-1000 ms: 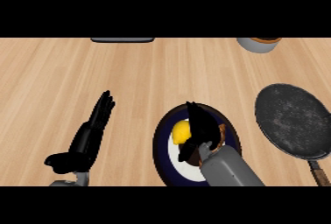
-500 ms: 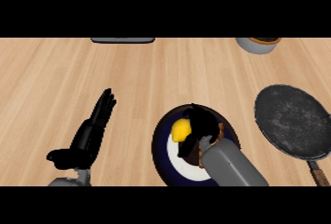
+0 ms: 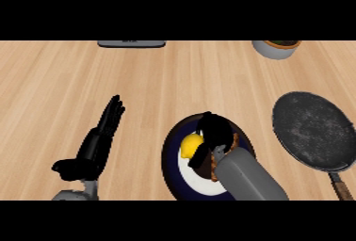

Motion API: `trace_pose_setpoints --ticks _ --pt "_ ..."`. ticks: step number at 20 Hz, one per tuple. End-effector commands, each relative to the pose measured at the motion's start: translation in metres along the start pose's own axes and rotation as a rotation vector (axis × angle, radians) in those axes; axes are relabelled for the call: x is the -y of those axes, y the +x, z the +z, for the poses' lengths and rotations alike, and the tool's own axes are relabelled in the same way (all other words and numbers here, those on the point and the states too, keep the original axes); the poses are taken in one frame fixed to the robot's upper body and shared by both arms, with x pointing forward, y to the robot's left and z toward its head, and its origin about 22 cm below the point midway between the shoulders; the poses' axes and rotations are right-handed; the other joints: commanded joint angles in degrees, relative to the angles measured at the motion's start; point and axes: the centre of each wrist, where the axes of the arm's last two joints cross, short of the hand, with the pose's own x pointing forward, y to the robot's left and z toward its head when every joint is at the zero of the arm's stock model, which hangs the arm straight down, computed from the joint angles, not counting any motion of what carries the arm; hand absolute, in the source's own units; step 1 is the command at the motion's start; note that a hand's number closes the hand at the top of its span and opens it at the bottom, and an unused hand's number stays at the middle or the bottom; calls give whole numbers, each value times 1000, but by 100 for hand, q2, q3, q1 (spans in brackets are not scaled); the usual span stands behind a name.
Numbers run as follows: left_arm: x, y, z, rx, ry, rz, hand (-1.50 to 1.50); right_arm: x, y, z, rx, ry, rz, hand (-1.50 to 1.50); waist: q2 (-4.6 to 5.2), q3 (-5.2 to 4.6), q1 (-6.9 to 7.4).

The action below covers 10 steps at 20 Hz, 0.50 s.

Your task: Pick the lemon from the plate and place it in the pan

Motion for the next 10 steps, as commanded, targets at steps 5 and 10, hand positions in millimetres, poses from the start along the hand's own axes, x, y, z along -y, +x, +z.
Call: trace_pose_setpoints --ticks 5,10 --pt "-12 -8 20 5 -4 2 0 -2 -13 11 7 -205 4 150 88 46 -7" --pt "2 -1 -5 -12 19 -5 0 14 3 52 -3 -373 -40 150 75 45 -90"
